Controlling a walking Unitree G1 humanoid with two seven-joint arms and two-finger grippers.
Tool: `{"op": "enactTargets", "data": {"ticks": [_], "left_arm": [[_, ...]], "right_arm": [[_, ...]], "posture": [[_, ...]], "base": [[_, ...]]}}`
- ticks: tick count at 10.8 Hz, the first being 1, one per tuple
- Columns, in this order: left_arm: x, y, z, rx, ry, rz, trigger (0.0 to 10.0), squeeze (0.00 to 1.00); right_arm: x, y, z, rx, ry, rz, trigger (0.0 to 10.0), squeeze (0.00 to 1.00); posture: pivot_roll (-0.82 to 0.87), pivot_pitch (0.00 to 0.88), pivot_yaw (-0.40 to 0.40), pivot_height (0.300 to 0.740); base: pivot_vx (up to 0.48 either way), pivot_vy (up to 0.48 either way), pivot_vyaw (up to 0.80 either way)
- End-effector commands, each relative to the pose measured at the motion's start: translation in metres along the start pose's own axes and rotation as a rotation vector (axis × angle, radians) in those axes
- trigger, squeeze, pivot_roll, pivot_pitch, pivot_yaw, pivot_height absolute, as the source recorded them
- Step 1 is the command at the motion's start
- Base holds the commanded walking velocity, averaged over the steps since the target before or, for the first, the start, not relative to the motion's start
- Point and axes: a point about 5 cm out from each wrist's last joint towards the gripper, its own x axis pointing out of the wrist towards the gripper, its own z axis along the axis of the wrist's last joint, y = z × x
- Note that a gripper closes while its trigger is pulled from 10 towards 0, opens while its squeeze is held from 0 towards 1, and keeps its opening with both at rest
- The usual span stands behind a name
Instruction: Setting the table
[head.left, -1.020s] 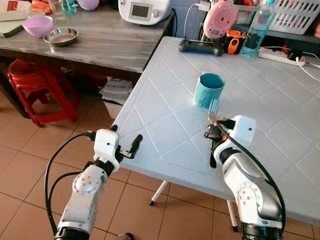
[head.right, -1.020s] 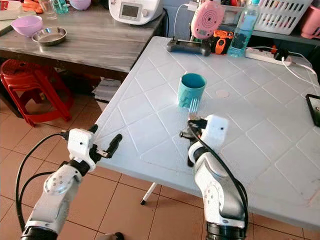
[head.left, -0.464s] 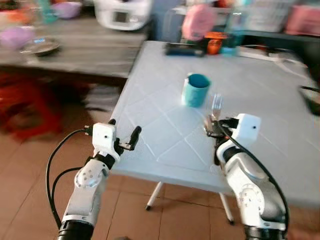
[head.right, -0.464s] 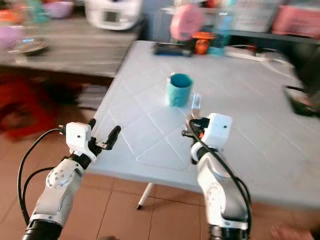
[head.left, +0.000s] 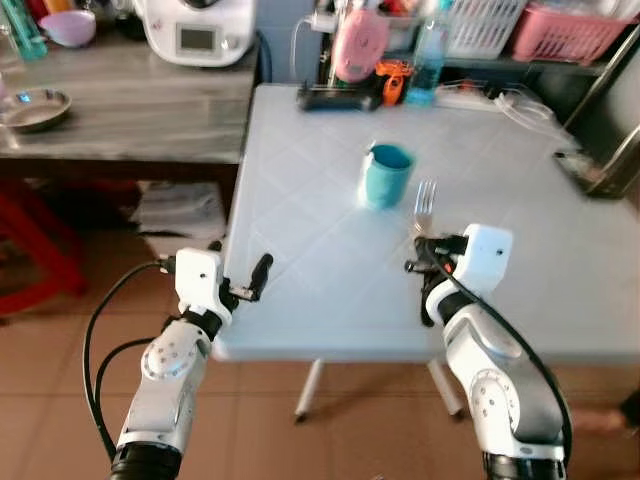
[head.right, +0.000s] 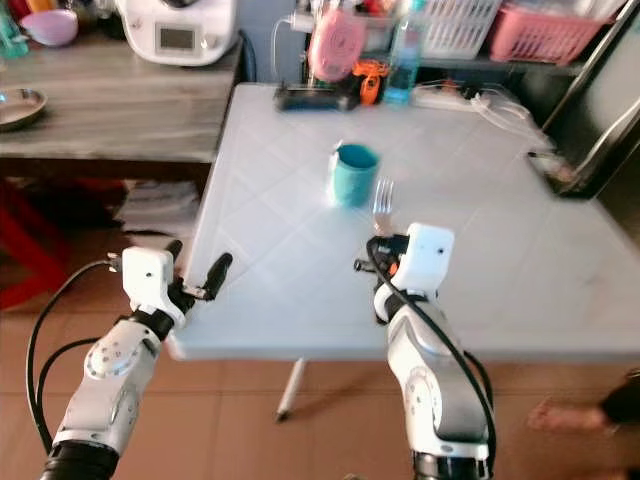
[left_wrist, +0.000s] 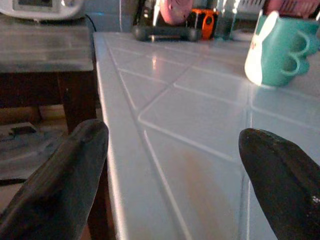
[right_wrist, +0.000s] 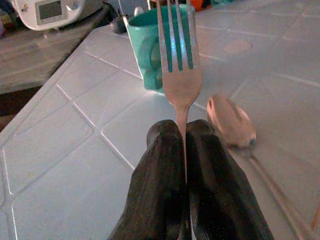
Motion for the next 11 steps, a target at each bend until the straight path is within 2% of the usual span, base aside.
{"op": "enactTargets", "data": {"ticks": [1, 5, 8, 11], "left_arm": [[0.003, -0.006, 0.000, -0.008, -0.005, -0.016, 10.0, 0.00], [0.005, -0.004, 0.002, -0.022, -0.011, -0.003, 10.0, 0.00], [0.008, -0.004, 0.003, -0.022, -0.024, 0.023, 10.0, 0.00], [0.006, 0.005, 0.001, 0.000, -0.017, 0.064, 10.0, 0.00]], "right_arm": [[-0.002, -0.004, 0.002, -0.009, -0.018, -0.013, 10.0, 0.00], [0.000, 0.000, 0.006, -0.032, -0.050, 0.003, 10.0, 0.00], [-0.002, -0.006, 0.007, -0.051, -0.072, -0.005, 10.0, 0.00], [-0.008, -0.017, 0.007, -0.071, -0.099, -0.028, 10.0, 0.00]], "posture": [[0.05, 0.070, -0.022, 0.740], [0.05, 0.068, -0.019, 0.740], [0.05, 0.067, -0.017, 0.740], [0.05, 0.070, -0.015, 0.740]], "base": [[0.000, 0.398, 0.00], [0.000, 0.400, 0.00], [0.000, 0.405, 0.00], [0.000, 0.407, 0.00]]}}
